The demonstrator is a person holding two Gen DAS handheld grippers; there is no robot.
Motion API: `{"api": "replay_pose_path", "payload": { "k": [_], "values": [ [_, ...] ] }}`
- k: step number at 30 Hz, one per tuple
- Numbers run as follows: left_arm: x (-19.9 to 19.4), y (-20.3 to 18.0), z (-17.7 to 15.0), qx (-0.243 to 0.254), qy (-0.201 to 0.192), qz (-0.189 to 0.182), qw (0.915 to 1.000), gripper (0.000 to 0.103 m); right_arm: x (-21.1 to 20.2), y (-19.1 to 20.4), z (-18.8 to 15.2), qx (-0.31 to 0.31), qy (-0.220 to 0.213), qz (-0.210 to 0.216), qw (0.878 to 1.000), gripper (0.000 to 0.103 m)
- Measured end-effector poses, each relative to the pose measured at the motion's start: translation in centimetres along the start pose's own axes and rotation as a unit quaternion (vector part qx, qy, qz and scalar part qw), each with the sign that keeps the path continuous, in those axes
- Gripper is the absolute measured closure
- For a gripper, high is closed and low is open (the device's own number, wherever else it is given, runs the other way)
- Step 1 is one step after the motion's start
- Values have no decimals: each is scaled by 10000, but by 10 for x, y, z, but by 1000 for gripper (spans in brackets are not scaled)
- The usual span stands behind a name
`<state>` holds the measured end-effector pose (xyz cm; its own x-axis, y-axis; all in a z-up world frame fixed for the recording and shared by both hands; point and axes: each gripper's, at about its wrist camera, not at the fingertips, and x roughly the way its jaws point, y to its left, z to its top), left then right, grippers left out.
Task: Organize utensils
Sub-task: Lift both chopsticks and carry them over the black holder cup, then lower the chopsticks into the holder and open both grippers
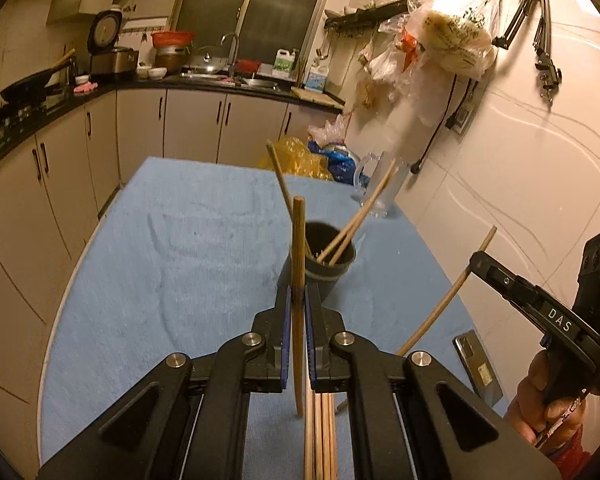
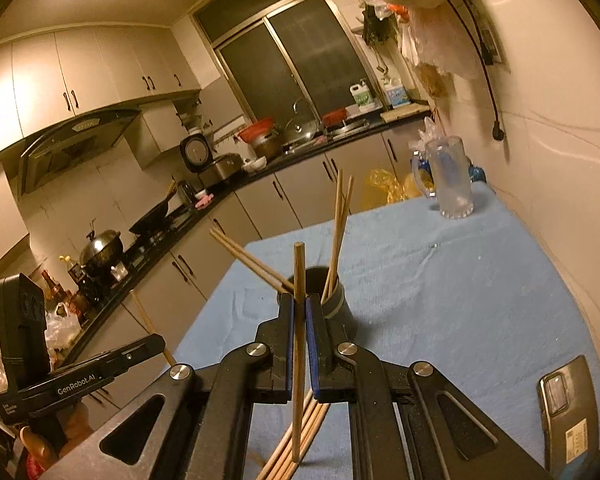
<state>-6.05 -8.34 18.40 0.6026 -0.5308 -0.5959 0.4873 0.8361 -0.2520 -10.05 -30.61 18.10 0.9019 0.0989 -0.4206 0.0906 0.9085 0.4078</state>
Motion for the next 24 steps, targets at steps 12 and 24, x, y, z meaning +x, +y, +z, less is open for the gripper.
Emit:
{"api": "replay_pose_path", "payload": {
  "k": [12, 24],
  "values": [
    [-13, -14, 51, 62, -474, 3, 9989, 97, -14, -2, 45, 138, -469, 60, 9988, 97],
    [-4, -17, 114, -68, -939, 3, 9956, 97, -1, 13, 99, 108, -1030, -79, 9946, 97]
  ]
}}
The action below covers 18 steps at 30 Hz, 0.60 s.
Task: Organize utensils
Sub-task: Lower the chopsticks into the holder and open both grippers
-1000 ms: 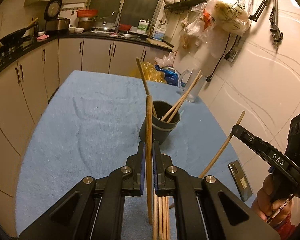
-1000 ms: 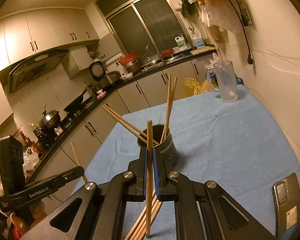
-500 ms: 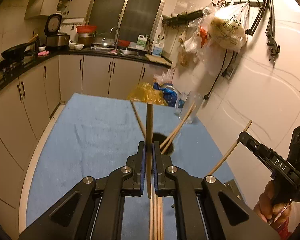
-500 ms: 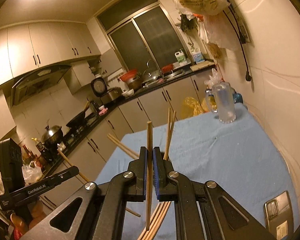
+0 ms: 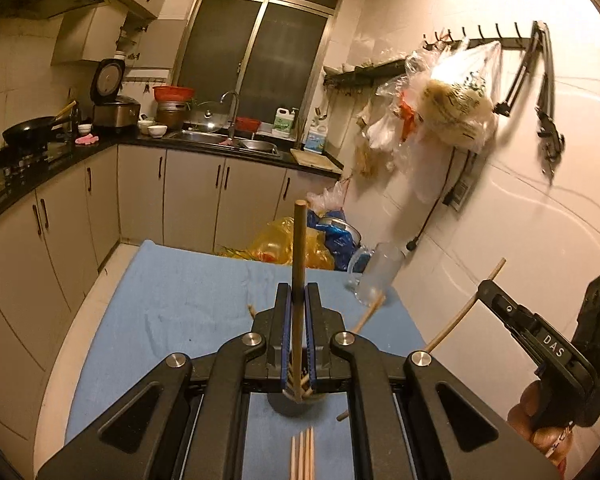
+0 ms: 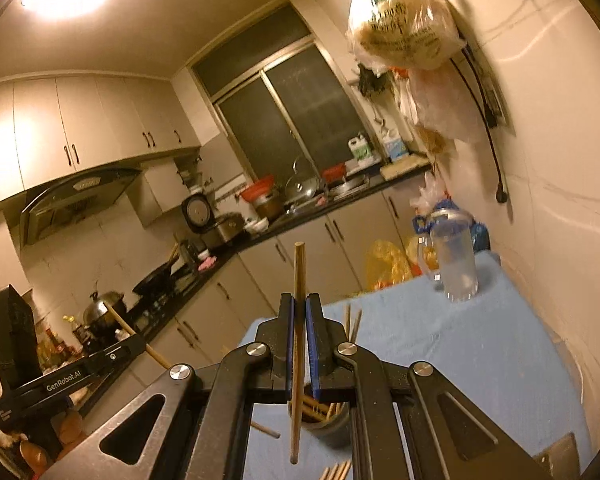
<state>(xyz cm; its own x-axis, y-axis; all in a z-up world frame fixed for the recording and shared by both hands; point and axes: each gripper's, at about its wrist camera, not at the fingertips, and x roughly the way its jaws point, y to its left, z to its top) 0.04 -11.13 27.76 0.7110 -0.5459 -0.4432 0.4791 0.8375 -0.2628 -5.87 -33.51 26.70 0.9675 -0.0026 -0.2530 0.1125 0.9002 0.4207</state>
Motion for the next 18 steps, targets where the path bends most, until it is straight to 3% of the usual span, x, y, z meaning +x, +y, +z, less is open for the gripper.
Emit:
{"api": "replay_pose_path", "payload": {
  "k": [10, 18],
  "values": [
    [44, 7, 3, -235, 140, -88, 9996, 97, 42, 0, 7, -103, -55, -251, 9996, 97],
    [81, 8, -21, -139, 560, -81, 9983, 97, 77, -18, -13, -75, 372, -358, 9986, 97]
  ]
}}
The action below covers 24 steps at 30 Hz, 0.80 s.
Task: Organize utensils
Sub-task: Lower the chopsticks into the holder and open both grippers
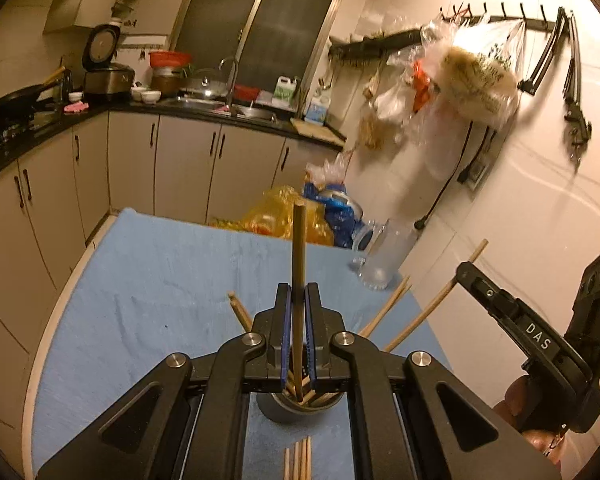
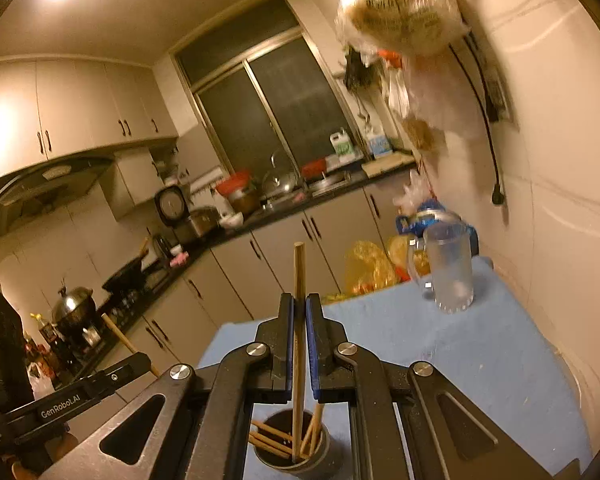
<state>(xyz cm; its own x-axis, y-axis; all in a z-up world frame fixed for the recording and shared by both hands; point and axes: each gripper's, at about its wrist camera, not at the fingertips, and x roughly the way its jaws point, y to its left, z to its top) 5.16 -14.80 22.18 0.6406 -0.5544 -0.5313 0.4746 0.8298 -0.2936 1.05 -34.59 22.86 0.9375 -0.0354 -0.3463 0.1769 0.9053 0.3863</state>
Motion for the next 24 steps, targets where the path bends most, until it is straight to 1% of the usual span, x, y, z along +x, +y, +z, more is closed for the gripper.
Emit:
{"api": "replay_pose_path", "payload": {
  "k": [4, 9, 11, 12, 15, 16, 19, 21, 23, 24],
  "values": [
    [16, 2, -11, 59, 171, 63, 9998, 97, 15, -3, -14, -21, 294, -5, 9996, 96],
    [21, 8, -14, -11, 232, 113, 9997, 97, 25, -11, -19, 71, 518, 42, 9986, 94],
    [19, 10, -14, -42, 215, 126, 9997, 96, 23, -11, -18, 86, 515, 71, 9986, 94],
    [17, 13, -13, -74, 215, 106, 9997, 94, 22, -10, -17, 63, 489, 59, 9988, 94],
    [7, 13, -12, -85, 116, 59, 9999, 91, 12, -10, -15, 76, 399, 130, 9991, 90],
    [3, 13, -13, -130, -2, 52, 9999, 90, 7, -9, -14, 66, 356, 151, 9992, 89],
    [-13, 12, -16, -115, -138, 18, 9998, 85, -10, -9, -15, 58, 238, 194, 9995, 82],
    [-25, 12, -22, -79, -246, 69, 9996, 83, -22, -11, -20, 37, 179, 195, 9996, 79],
    [-35, 12, -30, -19, -322, 99, 9994, 81, -32, -13, -30, 3, 187, 155, 9997, 73],
    [-39, 12, -34, -7, -351, 117, 9993, 80, -36, -14, -35, 1, 202, 149, 9997, 71]
  ]
}}
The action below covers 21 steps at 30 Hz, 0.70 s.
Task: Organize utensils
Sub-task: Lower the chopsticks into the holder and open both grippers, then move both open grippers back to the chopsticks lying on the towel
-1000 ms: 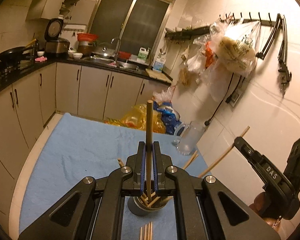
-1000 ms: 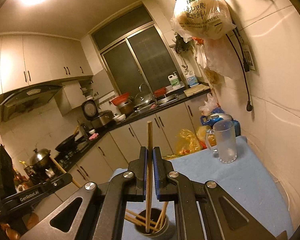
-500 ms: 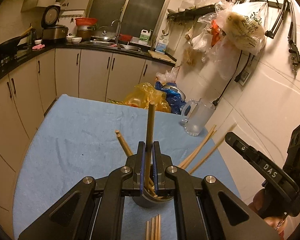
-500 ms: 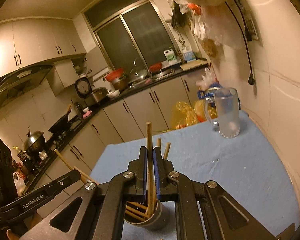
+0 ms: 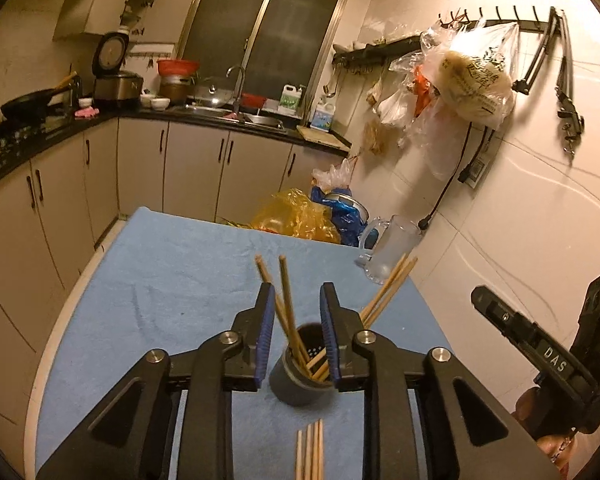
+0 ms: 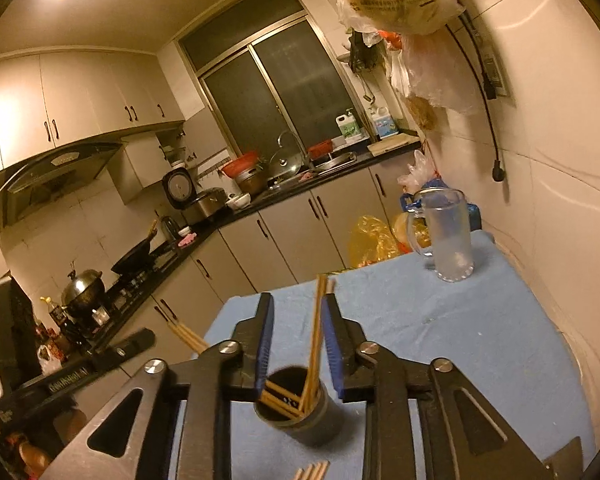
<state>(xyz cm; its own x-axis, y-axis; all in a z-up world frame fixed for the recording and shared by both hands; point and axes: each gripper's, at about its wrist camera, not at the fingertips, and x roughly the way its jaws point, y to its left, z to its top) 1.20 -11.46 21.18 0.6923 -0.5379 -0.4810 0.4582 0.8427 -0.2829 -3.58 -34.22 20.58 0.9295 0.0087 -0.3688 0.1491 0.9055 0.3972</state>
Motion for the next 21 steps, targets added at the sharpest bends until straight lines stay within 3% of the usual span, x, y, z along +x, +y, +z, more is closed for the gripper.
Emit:
{"api": "replay_pose_path", "payload": {
  "k": [2, 7, 13, 17, 21],
  "values": [
    [-9, 3, -16, 39, -28, 32, 10000, 78, -5, -3, -16, -29, 105, -61, 9999, 66],
    [-11, 14, -68, 66, 220, 71, 9997, 76, 3, -17, -68, 60, 692, -225, 9973, 64],
    [17, 40, -142, -233, 1155, 71, 9930, 76, 18, -47, -131, 476, 1314, -411, 9893, 64],
    [25, 48, -165, -432, 1544, -61, 9870, 76, 25, -56, -162, 431, 1521, -602, 9856, 65],
    [30, 40, -174, -246, 1744, -246, 9841, 76, 27, -59, -170, 439, 1585, -553, 9848, 65]
  ]
}}
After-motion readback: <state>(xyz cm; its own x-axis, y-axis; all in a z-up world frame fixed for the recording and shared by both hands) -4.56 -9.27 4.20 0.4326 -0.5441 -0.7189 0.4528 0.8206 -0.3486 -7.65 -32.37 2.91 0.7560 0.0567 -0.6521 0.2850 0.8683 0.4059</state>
